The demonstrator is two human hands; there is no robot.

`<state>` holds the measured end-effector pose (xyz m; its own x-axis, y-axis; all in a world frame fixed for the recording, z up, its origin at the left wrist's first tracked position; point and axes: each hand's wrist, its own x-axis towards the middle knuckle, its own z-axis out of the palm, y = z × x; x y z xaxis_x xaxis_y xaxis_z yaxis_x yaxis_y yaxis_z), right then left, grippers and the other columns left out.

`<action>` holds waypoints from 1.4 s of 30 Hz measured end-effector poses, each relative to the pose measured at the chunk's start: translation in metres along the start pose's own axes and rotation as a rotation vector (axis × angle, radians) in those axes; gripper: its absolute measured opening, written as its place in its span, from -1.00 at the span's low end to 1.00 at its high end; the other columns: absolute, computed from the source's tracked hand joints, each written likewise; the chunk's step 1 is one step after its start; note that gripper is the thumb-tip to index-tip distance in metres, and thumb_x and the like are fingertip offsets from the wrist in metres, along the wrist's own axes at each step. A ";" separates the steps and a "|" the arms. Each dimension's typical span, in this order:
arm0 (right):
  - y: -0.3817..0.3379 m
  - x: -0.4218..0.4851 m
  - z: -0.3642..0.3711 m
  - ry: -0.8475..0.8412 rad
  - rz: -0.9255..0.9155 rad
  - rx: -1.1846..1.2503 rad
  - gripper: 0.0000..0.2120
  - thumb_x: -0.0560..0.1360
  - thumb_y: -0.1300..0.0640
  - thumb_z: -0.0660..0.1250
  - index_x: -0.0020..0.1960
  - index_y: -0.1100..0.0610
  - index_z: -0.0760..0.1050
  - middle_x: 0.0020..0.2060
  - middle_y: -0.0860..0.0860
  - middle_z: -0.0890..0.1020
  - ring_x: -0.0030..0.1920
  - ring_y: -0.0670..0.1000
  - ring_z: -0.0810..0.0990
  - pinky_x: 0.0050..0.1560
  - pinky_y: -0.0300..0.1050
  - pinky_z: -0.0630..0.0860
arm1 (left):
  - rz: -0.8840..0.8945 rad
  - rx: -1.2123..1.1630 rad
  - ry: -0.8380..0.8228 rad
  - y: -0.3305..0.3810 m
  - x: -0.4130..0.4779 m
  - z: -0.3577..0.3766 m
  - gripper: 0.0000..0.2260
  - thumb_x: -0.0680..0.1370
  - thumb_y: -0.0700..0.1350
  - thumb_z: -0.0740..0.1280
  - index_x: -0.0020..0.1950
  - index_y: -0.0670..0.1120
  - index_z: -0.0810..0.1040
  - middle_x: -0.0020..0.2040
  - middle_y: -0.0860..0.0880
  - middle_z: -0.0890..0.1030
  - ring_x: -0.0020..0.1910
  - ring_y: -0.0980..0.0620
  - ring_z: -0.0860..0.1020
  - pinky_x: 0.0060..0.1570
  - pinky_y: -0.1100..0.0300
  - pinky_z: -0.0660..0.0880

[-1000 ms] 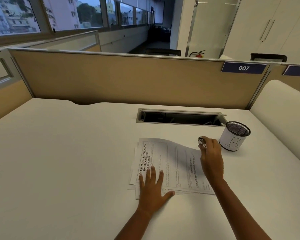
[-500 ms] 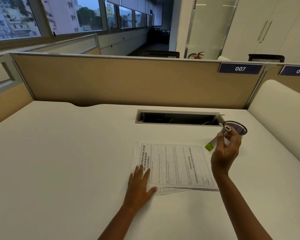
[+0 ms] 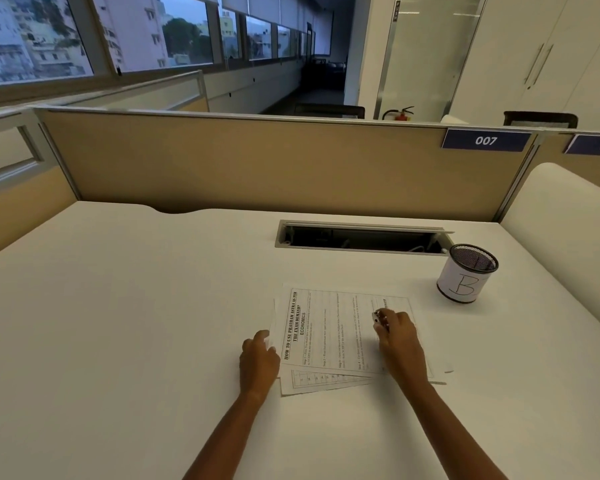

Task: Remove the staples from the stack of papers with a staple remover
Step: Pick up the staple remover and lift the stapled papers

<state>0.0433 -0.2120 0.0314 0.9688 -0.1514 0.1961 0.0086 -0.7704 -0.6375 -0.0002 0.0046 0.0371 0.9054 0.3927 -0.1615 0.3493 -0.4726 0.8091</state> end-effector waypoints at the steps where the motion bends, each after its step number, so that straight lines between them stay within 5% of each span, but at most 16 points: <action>1: -0.001 0.000 0.001 -0.013 -0.006 -0.045 -0.73 0.54 0.17 0.16 0.22 0.18 0.40 0.10 0.17 0.49 0.10 0.15 0.45 0.01 0.06 0.47 | -0.043 -0.061 -0.009 0.002 0.003 -0.001 -0.68 0.52 -0.28 0.14 0.27 -0.20 0.33 0.24 -0.29 0.44 0.15 -0.23 0.48 0.09 0.00 0.48; 6: -0.003 0.000 0.003 -0.046 -0.026 -0.148 -0.76 0.55 0.15 0.15 0.19 0.18 0.41 0.09 0.16 0.51 0.08 0.13 0.45 0.00 0.07 0.51 | -0.201 -0.385 -0.134 0.002 0.008 -0.003 -0.69 0.48 -0.28 0.23 0.22 -0.23 0.35 0.24 -0.26 0.48 0.10 -0.24 0.52 -0.07 0.01 0.53; 11: -0.001 -0.002 0.004 -0.084 -0.026 -0.202 -0.73 0.56 0.12 0.13 0.22 0.17 0.39 0.14 0.15 0.50 0.12 0.12 0.44 0.03 0.02 0.48 | -0.041 -0.264 -0.174 0.000 0.000 0.002 -0.59 0.43 -0.29 0.32 0.26 -0.16 0.32 0.24 -0.20 0.51 0.06 -0.16 0.56 -0.03 0.04 0.53; 14: 0.001 0.000 -0.001 -0.065 -0.008 -0.164 -0.72 0.56 0.13 0.12 0.24 0.19 0.38 0.13 0.18 0.50 0.13 0.16 0.44 0.04 0.04 0.47 | 0.046 -0.322 -0.118 0.004 0.000 -0.004 -0.49 0.45 -0.33 0.28 0.35 -0.10 0.23 0.14 -0.22 0.57 -0.08 -0.10 0.58 -0.20 0.13 0.57; 17: 0.008 0.004 -0.013 -0.008 0.030 -0.148 -0.71 0.55 0.18 0.14 0.24 0.23 0.39 0.11 0.25 0.49 0.13 0.24 0.43 0.03 0.11 0.46 | 0.120 -0.463 -0.065 0.015 0.004 -0.022 -0.63 0.47 -0.38 0.20 0.22 -0.09 0.41 0.12 -0.16 0.54 -0.11 -0.05 0.57 -0.38 0.34 0.57; 21: 0.021 0.004 -0.025 0.028 0.083 -0.189 -0.72 0.54 0.19 0.15 0.22 0.24 0.40 0.08 0.27 0.50 0.10 0.26 0.43 0.00 0.11 0.47 | 0.058 -0.629 -0.062 0.038 0.005 -0.047 -0.75 0.50 -0.31 0.14 -0.08 -0.14 0.60 0.04 -0.16 0.60 -0.18 0.02 0.58 -0.31 0.28 0.56; 26: 0.032 -0.003 -0.031 0.052 0.091 -0.240 -0.74 0.54 0.20 0.16 0.19 0.25 0.43 0.01 0.28 0.51 0.02 0.27 0.45 -0.08 0.09 0.49 | 0.147 -0.696 -0.139 0.071 -0.006 -0.068 -0.70 0.52 -0.29 0.09 0.01 -0.04 0.57 0.02 -0.07 0.58 -0.13 0.05 0.57 -0.28 0.29 0.55; 32: 0.040 -0.005 -0.036 0.057 0.110 -0.228 -0.75 0.54 0.20 0.16 0.17 0.24 0.44 -0.01 0.26 0.51 0.01 0.26 0.45 -0.10 0.05 0.45 | 0.470 -0.252 -0.091 0.104 -0.015 -0.074 -0.68 0.45 -0.31 0.29 0.17 -0.09 0.48 0.25 -0.10 0.49 0.13 -0.01 0.48 -0.14 0.33 0.50; 38: 0.041 -0.005 -0.040 0.083 0.173 -0.103 -0.77 0.53 0.21 0.17 0.15 0.22 0.45 -0.03 0.26 0.50 0.02 0.27 0.45 -0.08 0.05 0.42 | 0.680 0.036 0.347 0.126 -0.022 -0.073 -0.82 0.38 -0.15 0.40 -0.05 -0.16 0.60 0.00 -0.20 0.51 -0.04 0.02 0.36 -0.08 0.22 0.40; 42: 0.040 -0.003 -0.046 0.111 0.231 0.049 -0.78 0.53 0.20 0.17 0.14 0.21 0.45 -0.03 0.26 0.50 0.01 0.27 0.45 -0.02 0.07 0.39 | 0.725 0.151 0.503 0.132 -0.024 -0.078 -0.81 0.39 -0.08 0.40 -0.11 -0.18 0.60 -0.03 -0.20 0.54 -0.03 -0.14 0.41 -0.10 0.12 0.34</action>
<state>0.0298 -0.2711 0.0397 0.9134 -0.3891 0.1196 -0.1956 -0.6772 -0.7094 0.0053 -0.0058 0.1913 0.7158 0.2400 0.6558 -0.2073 -0.8238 0.5277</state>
